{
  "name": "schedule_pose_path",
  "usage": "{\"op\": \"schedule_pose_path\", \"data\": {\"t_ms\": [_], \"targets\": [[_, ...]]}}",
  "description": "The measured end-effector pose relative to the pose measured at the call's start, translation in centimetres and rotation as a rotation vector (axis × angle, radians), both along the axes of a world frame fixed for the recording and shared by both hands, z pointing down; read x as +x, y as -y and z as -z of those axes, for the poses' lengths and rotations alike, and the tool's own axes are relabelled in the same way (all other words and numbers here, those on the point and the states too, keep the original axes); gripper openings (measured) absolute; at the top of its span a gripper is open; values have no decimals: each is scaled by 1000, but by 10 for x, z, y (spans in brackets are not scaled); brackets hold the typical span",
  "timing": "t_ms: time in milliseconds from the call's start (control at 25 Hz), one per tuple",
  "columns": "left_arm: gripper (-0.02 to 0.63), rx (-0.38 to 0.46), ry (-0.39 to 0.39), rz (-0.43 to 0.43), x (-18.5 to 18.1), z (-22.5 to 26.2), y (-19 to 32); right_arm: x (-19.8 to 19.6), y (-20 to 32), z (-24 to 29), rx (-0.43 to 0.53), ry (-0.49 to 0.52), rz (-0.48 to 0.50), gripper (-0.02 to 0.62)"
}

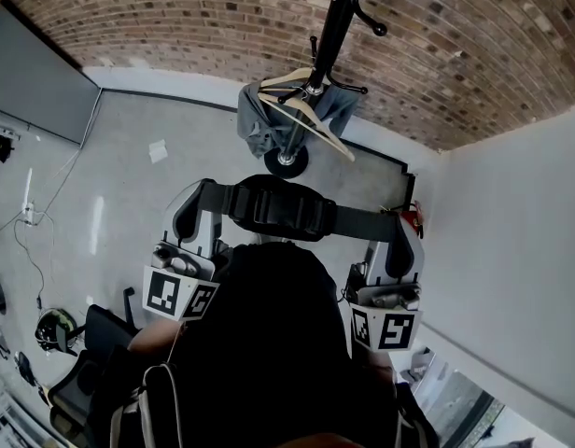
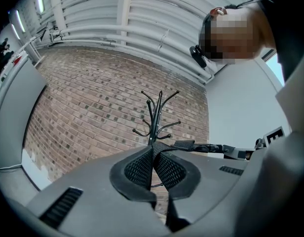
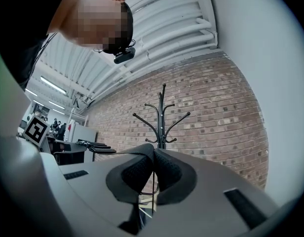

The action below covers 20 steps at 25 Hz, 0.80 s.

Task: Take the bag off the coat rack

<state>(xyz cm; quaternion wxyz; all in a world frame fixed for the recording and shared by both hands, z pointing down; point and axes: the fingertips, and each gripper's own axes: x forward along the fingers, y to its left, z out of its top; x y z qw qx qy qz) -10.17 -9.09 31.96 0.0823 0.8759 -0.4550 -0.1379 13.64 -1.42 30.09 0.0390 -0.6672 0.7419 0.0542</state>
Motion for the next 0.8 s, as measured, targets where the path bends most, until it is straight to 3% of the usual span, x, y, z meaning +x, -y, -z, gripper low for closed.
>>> {"op": "schedule_pose_path", "data": {"t_ms": [800], "targets": [[20, -16, 5, -27, 13, 3, 12, 10, 2, 0, 7, 39, -28, 20]]}}
